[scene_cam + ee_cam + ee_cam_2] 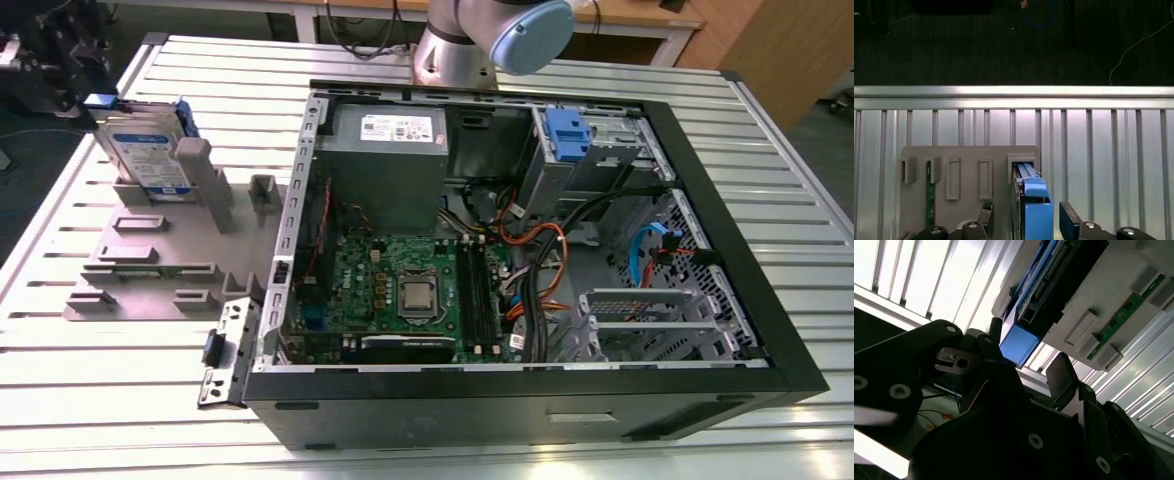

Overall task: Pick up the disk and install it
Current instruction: 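Pick up the disk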

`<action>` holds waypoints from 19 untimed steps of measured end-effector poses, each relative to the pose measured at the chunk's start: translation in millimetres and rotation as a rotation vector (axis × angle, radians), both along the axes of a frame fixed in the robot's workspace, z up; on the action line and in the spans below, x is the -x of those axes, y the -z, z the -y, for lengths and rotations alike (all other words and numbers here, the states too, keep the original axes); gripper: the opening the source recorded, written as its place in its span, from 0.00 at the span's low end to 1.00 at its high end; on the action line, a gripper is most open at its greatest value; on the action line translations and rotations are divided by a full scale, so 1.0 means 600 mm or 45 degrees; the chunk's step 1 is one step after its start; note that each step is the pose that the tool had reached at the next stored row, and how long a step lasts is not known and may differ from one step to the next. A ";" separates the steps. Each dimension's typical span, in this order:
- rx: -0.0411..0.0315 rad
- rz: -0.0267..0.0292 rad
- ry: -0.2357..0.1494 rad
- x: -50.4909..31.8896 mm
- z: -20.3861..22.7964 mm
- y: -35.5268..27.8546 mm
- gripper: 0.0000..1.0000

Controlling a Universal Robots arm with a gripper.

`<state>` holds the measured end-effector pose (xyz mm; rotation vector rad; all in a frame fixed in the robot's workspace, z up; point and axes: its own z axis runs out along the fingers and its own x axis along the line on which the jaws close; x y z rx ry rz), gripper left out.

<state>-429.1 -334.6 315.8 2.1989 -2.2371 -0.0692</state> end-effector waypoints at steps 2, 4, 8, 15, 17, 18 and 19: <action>-0.0020 -0.0002 0.000 0.000 -0.0005 0.003 0.62; -0.0036 -0.0002 0.000 0.000 -0.0010 0.006 0.61; -0.0064 -0.0005 0.000 0.000 -0.0044 0.012 0.54; -0.0092 -0.0002 0.000 0.000 -0.0092 0.025 0.54; -0.0092 -0.0003 0.000 0.000 -0.0092 0.027 0.53; -0.0092 -0.0003 0.000 0.000 -0.0092 0.028 0.46; -0.0092 -0.0003 0.000 0.000 -0.0092 0.029 0.46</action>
